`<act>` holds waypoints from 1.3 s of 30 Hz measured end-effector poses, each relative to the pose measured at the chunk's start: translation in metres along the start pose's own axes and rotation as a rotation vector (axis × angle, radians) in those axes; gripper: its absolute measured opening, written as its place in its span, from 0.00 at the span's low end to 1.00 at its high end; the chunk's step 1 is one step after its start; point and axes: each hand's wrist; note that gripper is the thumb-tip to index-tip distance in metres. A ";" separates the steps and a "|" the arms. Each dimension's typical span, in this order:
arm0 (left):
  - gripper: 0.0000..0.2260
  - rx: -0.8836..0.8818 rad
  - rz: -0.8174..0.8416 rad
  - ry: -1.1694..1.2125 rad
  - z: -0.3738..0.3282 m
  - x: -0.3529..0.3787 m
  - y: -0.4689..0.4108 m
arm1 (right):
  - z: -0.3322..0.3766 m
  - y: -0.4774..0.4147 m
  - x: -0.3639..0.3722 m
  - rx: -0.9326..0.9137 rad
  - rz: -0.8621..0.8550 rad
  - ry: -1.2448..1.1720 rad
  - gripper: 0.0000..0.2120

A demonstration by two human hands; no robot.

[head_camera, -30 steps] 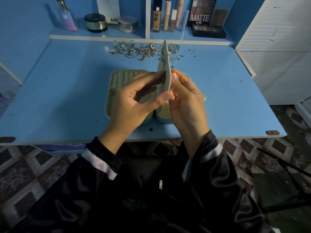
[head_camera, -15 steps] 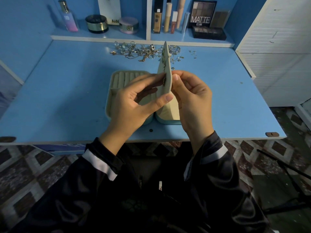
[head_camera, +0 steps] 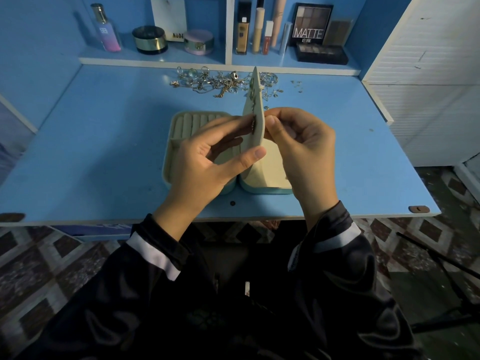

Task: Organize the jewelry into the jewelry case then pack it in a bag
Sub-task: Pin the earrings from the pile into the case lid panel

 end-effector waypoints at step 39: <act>0.21 -0.048 0.003 0.048 -0.003 -0.003 -0.001 | -0.005 -0.004 -0.003 -0.070 0.097 0.045 0.03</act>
Point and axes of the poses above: each hand's wrist, its own y-axis away from the middle knuckle, its own x-axis out of the palm, z = x × y, and after that the axes turned 3 degrees about z, right-handed
